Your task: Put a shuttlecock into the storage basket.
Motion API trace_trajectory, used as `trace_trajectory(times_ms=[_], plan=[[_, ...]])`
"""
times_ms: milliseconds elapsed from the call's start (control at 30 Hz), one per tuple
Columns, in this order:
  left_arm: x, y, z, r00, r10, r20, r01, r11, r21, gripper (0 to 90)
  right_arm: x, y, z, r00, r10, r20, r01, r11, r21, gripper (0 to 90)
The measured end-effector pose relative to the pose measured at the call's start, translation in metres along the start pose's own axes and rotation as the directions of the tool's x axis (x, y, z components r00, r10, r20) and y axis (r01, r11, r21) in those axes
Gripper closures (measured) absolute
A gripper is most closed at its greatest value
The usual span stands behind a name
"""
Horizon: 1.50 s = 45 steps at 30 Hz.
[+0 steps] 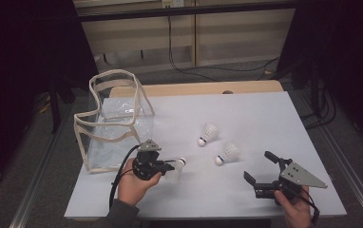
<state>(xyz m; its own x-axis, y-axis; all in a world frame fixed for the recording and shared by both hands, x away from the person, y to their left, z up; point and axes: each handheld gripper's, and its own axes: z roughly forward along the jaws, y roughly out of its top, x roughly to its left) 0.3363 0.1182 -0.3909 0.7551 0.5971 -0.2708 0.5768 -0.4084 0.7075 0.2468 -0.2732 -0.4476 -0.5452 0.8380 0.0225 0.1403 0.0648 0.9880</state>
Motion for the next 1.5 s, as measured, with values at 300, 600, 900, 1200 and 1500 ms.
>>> trace_trajectory(times_ms=[300, 600, 900, 1200, 1500], plan=[[-0.005, 0.009, -0.005, 0.9999, 0.009, -0.006, -0.009, 0.9999, 0.007, 88.5, 0.001, 0.001, 0.0, 1.0, -0.004, -0.004, 0.004, 1.0, -0.004, 0.2], [-0.004, 0.017, -0.01, 0.9999, 0.009, -0.005, -0.009, 0.9996, 0.028, 88.9, 0.001, 0.002, 0.002, 0.9999, 0.0, -0.016, 0.0, 1.0, -0.007, 0.2], [-0.004, 0.025, -0.012, 0.9999, 0.006, -0.008, -0.006, 0.9994, 0.033, 88.9, 0.002, 0.002, 0.003, 0.9998, 0.002, -0.022, -0.003, 1.0, -0.008, 0.2], [-0.005, 0.036, -0.012, 0.9999, 0.002, -0.011, -0.002, 0.9995, 0.032, 88.9, 0.002, 0.003, 0.003, 0.9998, 0.0, -0.022, -0.001, 1.0, -0.013, 0.2], [-0.007, 0.05, -0.018, 0.9997, 0.01, -0.02, -0.009, 0.9997, 0.024, 88.9, 0.001, 0.003, 0.002, 0.9998, 0.0, -0.018, -0.001, 1.0, -0.015, 0.2]])
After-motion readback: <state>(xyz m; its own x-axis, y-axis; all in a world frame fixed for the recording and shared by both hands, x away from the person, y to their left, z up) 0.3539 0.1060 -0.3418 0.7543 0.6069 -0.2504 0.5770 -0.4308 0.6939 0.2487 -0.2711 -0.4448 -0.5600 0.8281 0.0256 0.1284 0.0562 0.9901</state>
